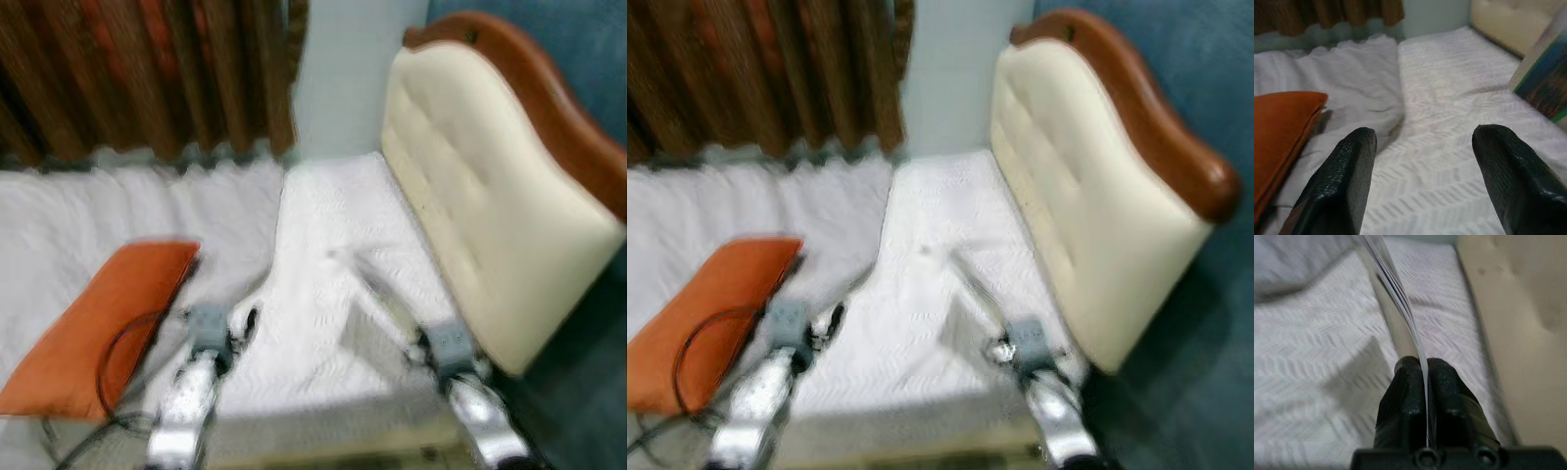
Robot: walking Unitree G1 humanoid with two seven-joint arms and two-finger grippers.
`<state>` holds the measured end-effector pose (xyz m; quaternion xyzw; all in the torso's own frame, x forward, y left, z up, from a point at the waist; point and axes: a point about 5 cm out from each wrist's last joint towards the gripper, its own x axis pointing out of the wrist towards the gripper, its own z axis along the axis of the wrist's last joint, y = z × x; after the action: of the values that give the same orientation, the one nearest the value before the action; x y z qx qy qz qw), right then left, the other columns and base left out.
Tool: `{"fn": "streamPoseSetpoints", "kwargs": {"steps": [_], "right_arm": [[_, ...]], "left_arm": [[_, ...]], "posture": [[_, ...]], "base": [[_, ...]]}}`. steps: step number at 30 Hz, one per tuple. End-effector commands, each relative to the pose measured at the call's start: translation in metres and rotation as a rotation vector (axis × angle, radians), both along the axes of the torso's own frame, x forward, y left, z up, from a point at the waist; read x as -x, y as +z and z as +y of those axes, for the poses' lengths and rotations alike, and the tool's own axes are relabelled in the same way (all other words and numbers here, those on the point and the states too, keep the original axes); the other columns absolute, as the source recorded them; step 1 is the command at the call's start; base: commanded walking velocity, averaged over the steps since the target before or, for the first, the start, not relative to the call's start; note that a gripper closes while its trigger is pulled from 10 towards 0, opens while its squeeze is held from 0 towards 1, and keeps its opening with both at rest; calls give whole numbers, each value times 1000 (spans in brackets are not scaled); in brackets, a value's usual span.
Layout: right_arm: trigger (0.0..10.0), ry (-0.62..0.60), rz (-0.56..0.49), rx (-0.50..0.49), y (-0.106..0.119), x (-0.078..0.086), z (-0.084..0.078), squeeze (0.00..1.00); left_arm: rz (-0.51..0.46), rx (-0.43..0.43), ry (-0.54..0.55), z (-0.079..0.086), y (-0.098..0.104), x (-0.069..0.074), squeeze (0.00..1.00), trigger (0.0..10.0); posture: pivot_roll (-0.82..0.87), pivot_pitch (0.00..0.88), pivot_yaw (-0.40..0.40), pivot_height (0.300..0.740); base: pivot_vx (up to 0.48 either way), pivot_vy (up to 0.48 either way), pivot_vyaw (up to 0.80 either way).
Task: Clean up the room
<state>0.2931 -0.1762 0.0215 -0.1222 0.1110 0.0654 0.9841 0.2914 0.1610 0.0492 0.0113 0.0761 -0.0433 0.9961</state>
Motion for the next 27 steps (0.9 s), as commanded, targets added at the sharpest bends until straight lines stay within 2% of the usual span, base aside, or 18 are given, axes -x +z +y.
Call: {"fn": "streamPoseSetpoints", "kwargs": {"steps": [1, 3, 5, 7, 8, 9, 10, 11, 12, 13, 14, 16, 17, 18, 20, 22, 24, 27], "right_arm": [[0, -5, -32, 7, 6, -3, -6, 0], [0, -3, -19, -25, 6, -4, -4, 0], [0, 11, 12, -110, 6, -7, 3, 0], [0, 53, 49, -237, 10, -15, 17, 0], [0, 72, 58, -271, 12, -17, 22, 0], [0, 110, 76, -331, 16, -22, 33, 0], [0, 166, 118, -423, 22, -30, 50, 0], [0, 166, 118, -423, 22, -30, 50, 0], [0, 186, 140, -461, 24, -33, 57, 0], [0, 191, 182, -543, 26, -36, 65, 0], [0, 193, 215, -613, 28, -39, 72, 0], [0, 168, 269, -732, 27, -41, 82, 0], [0, 151, 291, -775, 26, -41, 85, 0], [0, 151, 291, -775, 26, -41, 85, 0], [0, 97, 338, -846, 19, -38, 87, 0], [0, 38, 383, -879, 10, -32, 87, 0], [0, 0, 411, -884, 2, -27, 85, 0], [0, -76, 459, -784, -14, -15, 80, 0]], "left_arm": [[-17, 5, -22, -7, 4, -3, 0, 10000], [-17, 8, -23, -8, 4, -3, 0, 10000], [-25, 22, -21, -7, 5, -1, 0, 10000], [-20, 4, -34, -4, 6, 0, 0, 10000], [-17, -4, -40, -3, 5, 1, 0, 10000], [-16, -8, -43, 1, 7, 1, 0, 10000], [-7, -14, -43, 9, 9, 2, 0, 10000], [-7, -14, -43, 9, 9, 2, 0, 10000], [-1, -19, -43, 13, 11, 2, 0, 10000], [-1, 6, -79, 16, 15, 5, 0, 10000], [3, -14, -132, 20, 18, 9, 0, 10000], [34, -39, -250, 26, 21, 20, 0, 10000], [54, -42, -294, 28, 21, 24, 0, 10000], [54, -42, -294, 28, 21, 24, 0, 10000], [105, -34, -385, 33, 22, 38, 0, 10000], [145, -39, -453, 38, 27, 51, 0, 10000], [159, -43, -468, 42, 30, 57, 0, 10000], [189, -56, -446, 56, 36, 68, 0, 10000]], "posture": [[37, 0, 31, 740], [40, 0, 33, 740], [43, 0, 39, 740], [54, 1, 50, 740], [58, 9, 53, 740], [70, 32, 60, 740], [96, 76, 75, 740], [96, 76, 75, 740], [96, 76, 75, 740], [137, 143, 91, 740], [161, 185, 99, 740], [211, 255, 109, 740], [211, 255, 109, 740], [211, 255, 109, 740], [263, 348, 152, 740], [293, 392, 186, 740], [312, 421, 203, 740], [325, 449, 230, 740]], "base": [[480, 0, 0], [480, 0, 0], [480, 0, 0], [0, 0, 0], [0, 0, 0], [0, 0, 0], [0, 0, 0], [0, 0, 0], [0, 0, 0], [0, 0, 0], [0, 0, 0], [0, 0, 0], [0, 0, 0], [0, 0, 0], [0, 0, 0], [0, 0, 0], [0, 0, 0], [0, 0, 0]]}}
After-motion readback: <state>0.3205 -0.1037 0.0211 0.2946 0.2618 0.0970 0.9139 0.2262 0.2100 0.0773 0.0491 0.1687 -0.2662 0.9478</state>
